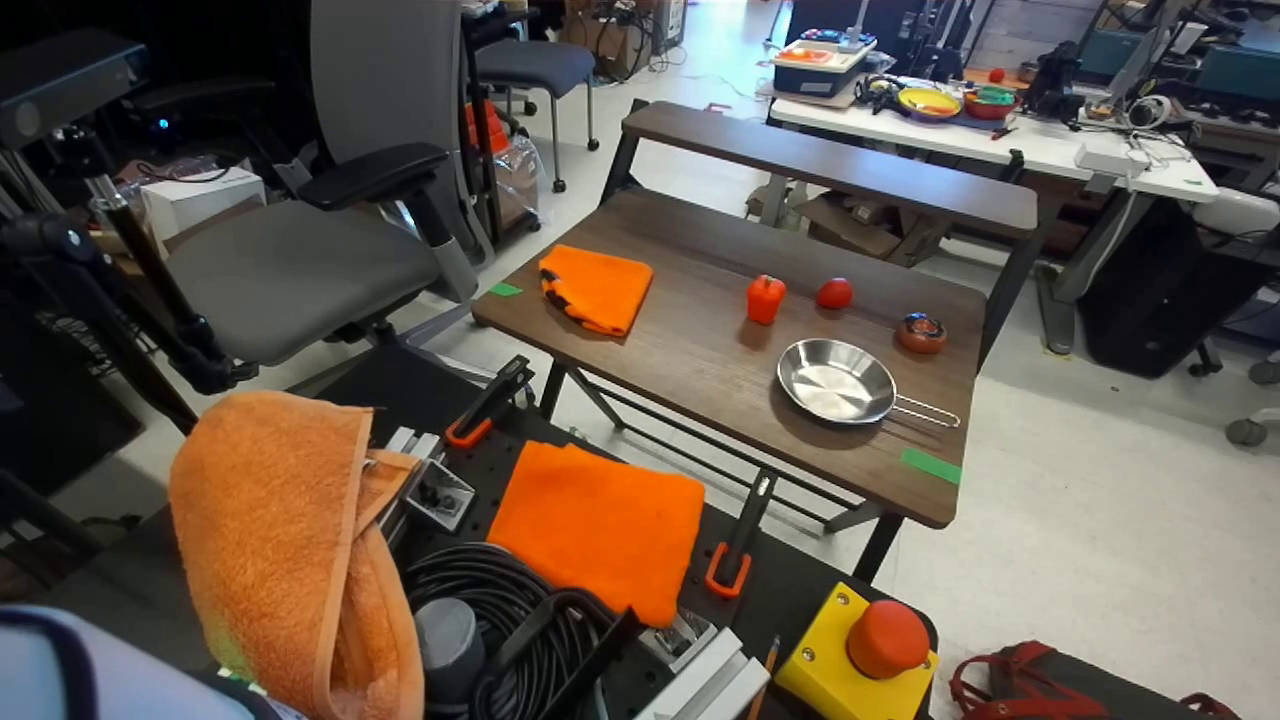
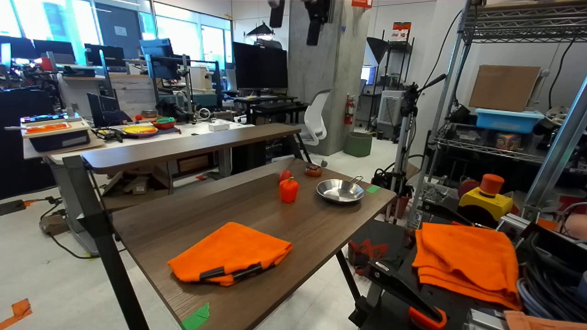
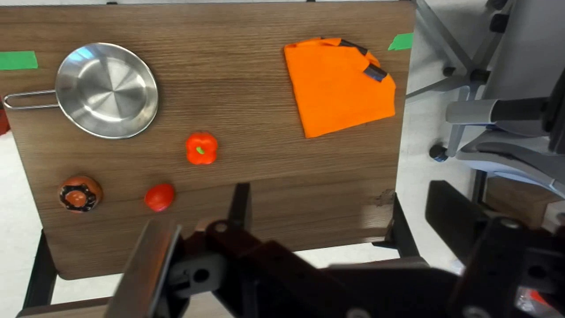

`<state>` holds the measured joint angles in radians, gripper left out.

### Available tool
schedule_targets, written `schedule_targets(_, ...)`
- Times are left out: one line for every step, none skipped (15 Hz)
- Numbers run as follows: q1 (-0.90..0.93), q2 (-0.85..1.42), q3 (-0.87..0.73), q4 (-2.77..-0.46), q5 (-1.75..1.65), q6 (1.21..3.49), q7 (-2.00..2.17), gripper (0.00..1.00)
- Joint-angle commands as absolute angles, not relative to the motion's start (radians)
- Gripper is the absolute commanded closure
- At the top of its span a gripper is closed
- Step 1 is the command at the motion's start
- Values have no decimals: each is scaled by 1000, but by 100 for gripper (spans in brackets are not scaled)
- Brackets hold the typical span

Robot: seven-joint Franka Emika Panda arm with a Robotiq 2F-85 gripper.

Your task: Put the red sauce bottle on the pan.

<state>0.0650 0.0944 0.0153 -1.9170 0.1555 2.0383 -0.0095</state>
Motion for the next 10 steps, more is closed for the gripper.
schedule_targets(65,243,22,-1795,84,2055,74,0)
schedule_targets(67,280,18,-1771,62,2050,92,0)
schedule_targets(68,316,14,-1745,44,2042,113,0)
schedule_targets(67,352,10,-1718,34,2030,127,0)
schedule_targets(66,383,7,-1694,28,2027,139,0)
schedule_targets(63,421,3,-1662,27,2005,145,0)
schedule_targets(62,449,1,-1638,29,1996,150,0)
schedule_targets(60,483,-2,-1612,29,1984,150,0)
schedule_targets(60,515,-5,-1587,26,1974,152,0)
schedule_targets(61,542,-9,-1566,22,1971,156,0)
